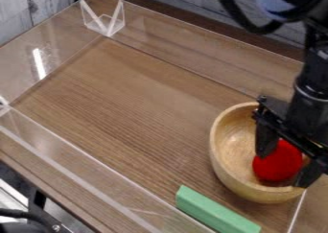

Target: Move the red object to the left side of the table

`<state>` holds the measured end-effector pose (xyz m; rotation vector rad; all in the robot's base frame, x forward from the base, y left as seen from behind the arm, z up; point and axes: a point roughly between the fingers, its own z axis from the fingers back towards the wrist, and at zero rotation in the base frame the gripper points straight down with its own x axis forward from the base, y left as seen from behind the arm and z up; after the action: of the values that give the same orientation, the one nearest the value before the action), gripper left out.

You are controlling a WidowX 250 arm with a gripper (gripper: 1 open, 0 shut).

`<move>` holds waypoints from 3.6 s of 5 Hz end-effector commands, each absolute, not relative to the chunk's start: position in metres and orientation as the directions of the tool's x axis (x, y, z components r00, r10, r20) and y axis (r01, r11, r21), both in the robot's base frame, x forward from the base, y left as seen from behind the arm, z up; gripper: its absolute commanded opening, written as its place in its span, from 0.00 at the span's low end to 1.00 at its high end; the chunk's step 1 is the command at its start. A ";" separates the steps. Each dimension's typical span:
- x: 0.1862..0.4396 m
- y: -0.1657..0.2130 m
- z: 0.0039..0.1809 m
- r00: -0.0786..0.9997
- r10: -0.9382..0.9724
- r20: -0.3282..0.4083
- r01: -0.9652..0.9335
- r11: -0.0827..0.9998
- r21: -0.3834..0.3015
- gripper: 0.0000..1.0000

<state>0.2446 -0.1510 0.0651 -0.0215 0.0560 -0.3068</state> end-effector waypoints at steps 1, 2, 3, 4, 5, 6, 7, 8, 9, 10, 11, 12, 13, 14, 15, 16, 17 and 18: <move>0.254 -0.154 0.073 0.971 -0.238 0.007 0.238 0.971 -0.026 1.00; 0.259 -0.150 0.067 0.985 -0.170 0.011 0.170 0.985 -0.020 1.00; 0.262 -0.140 0.060 0.986 -0.167 0.013 0.168 0.986 -0.013 1.00; 0.265 -0.129 0.053 0.986 -0.164 0.013 0.164 0.986 -0.007 1.00; 0.271 -0.122 0.049 0.985 -0.169 0.034 0.169 0.986 0.002 1.00; 0.279 -0.107 0.047 0.989 -0.143 0.047 0.143 0.990 0.007 1.00; 0.288 -0.096 0.052 0.989 -0.125 0.078 0.125 0.992 0.007 1.00; 0.290 -0.104 0.046 0.987 -0.129 0.100 0.129 0.992 0.009 1.00; 0.289 -0.112 0.040 0.985 -0.131 0.114 0.131 0.991 0.010 0.00; 0.288 -0.117 0.043 0.979 -0.156 0.129 0.156 0.988 0.008 1.00; 0.292 -0.116 0.065 0.974 -0.138 0.181 0.138 0.990 0.017 0.00; 0.296 -0.110 0.103 0.956 -0.106 0.272 0.101 0.994 0.035 0.00; 0.305 -0.082 0.138 0.936 -0.038 0.350 0.023 0.999 0.046 0.00; 0.308 -0.072 0.155 0.923 0.005 0.385 -0.019 0.999 0.031 0.00; 0.298 -0.064 0.158 0.923 0.021 0.384 -0.030 0.999 0.018 0.00; 0.287 -0.063 0.150 0.934 0.021 0.357 -0.024 1.000 0.005 0.00; 0.265 -0.055 0.146 0.932 0.093 0.349 -0.098 0.995 -0.005 0.00; 0.252 -0.042 0.142 0.925 0.169 0.341 -0.174 0.985 -0.015 0.00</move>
<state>0.2507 -0.0435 0.1337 0.0235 -0.3145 0.1680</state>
